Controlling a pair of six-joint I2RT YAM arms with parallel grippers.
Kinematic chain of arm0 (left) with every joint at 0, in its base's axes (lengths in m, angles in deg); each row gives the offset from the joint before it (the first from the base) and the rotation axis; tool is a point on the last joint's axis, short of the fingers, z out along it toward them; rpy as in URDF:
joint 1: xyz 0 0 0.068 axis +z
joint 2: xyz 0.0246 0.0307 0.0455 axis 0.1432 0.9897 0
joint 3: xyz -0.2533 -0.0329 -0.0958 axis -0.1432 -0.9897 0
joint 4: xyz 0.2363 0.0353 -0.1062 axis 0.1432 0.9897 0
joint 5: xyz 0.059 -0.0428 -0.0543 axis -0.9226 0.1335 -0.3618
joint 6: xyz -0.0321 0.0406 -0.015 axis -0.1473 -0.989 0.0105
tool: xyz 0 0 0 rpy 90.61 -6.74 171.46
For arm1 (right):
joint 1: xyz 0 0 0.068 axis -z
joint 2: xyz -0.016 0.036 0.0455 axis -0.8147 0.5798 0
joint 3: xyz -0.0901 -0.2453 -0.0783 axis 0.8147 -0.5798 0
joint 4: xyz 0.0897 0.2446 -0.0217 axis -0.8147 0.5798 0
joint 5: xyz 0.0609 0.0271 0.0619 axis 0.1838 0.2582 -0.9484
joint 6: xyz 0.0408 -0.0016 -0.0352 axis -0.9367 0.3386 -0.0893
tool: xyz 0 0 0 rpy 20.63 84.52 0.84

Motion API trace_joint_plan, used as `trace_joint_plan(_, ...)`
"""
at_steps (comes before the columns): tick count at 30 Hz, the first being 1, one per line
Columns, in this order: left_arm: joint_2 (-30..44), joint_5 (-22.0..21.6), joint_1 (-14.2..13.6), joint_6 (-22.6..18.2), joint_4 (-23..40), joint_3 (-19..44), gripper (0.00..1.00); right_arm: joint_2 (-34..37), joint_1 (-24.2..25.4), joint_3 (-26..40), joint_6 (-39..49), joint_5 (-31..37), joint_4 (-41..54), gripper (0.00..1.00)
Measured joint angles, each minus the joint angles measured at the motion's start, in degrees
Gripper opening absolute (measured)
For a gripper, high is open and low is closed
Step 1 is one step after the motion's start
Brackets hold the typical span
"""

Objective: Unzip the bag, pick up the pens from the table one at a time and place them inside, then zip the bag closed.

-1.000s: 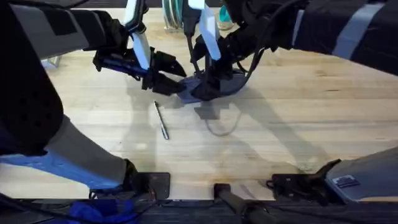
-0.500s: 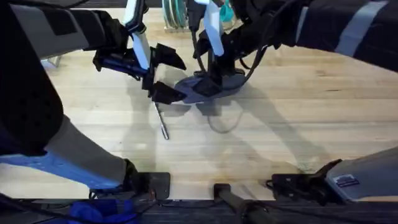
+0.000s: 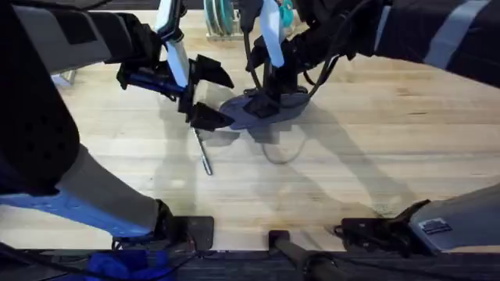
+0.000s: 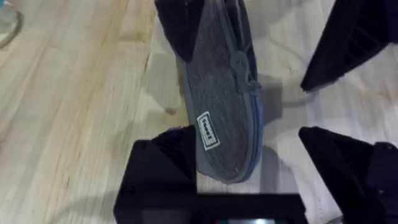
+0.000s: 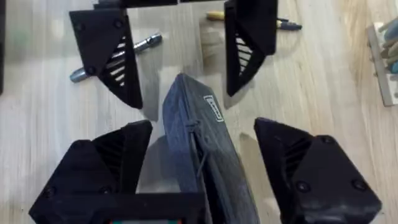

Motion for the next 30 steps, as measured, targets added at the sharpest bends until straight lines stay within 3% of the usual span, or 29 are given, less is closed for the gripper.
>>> trace_joint_plan(8,0.00,-1.30,0.22,0.26,1.06,0.00,0.993,-0.09,0.22,1.69,-1.46,0.24,-0.14,0.996)
trace_joint_plan(13,0.02,-3.49,1.78,3.79,3.14,0.66,0.993,-2.52,0.22,2.34,-2.98,2.68,0.25,0.996)
trace_joint_plan(19,0.01,-6.00,3.39,6.45,11.92,7.98,0.994,-7.66,0.27,2.70,-4.40,4.65,0.52,0.995)
trace_joint_plan(30,0.02,-10.16,3.74,7.20,31.76,24.39,0.994,-14.80,0.27,3.02,-10.46,12.38,7.99,0.995)
